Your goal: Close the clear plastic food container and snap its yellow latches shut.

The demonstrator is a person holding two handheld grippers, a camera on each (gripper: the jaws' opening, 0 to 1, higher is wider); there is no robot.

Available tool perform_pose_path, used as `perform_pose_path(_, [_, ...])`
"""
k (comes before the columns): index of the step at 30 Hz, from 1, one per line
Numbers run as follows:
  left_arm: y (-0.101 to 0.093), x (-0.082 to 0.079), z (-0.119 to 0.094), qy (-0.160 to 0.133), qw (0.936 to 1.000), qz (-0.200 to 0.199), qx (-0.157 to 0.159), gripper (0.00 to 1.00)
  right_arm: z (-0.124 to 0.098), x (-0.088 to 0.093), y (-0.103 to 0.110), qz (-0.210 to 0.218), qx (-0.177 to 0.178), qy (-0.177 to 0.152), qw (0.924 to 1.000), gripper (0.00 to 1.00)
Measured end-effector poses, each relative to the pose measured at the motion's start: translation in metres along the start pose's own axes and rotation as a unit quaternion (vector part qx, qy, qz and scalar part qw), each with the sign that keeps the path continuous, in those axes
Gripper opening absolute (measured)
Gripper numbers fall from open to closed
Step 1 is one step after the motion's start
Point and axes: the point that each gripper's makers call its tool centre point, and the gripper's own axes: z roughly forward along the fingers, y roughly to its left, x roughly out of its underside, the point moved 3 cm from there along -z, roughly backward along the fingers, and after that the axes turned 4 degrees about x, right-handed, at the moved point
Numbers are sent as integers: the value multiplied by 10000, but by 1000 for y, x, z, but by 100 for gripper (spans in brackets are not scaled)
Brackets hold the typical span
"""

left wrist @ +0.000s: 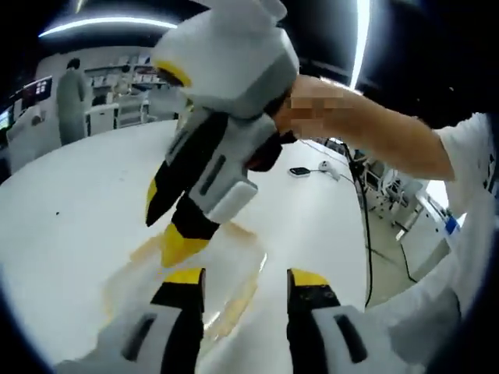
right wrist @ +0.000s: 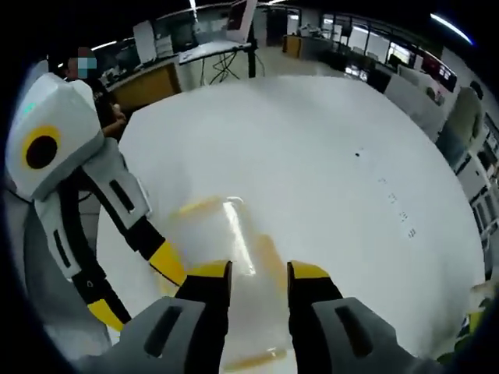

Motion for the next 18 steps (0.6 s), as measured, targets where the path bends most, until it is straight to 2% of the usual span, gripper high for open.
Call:
perform_pose_path(2, [3, 6, -1, 319, 9983, 475, -80, 44, -1, 1, 0, -131, -82, 146, 9998, 34])
perform_pose_path(4, [1, 6, -2, 464, 9966, 671, -97, 44, -1, 0, -2, -320, -138, 326, 9989, 34])
perform_pose_path(5, [0, 6, -2, 500, 9959, 753, -80, 44, -1, 3, -1, -427, -271, 558, 9972, 35])
perform_pose_path(7, [-2, 1, -2, 499, 9927, 1099, -52, 44, 2, 5, -5, -689, -234, 834, 9939, 36])
perform_pose_path(10, [-2, 2, -2, 880, 9840, 1551, -63, 44, 4, 4, -5, -977, -278, 1085, 9889, 36])
perform_pose_path(11, [0, 3, -2, 1054, 9773, 1833, -107, 44, 6, 2, -5, -1016, -366, 1137, 9876, 37])
perform_pose_path(12, [0, 2, -1, 1104, 9740, 1976, -86, 44, 8, 1, -4, -1021, -424, 1211, 9865, 37])
perform_pose_path(14, [1, 4, 0, 1289, 9689, 2113, -74, 43, 11, 0, -2, -1154, -541, 1423, 9816, 37])
perform_pose_path(16, [1, 5, 4, 1365, 9679, 2109, -26, 41, 14, 1, 0, -1349, -633, 1604, 9757, 37])
perform_pose_path(18, [-1, 7, 7, 1476, 9670, 2075, 126, 33, 16, -4, 0, -1339, -667, 1565, 9763, 37])
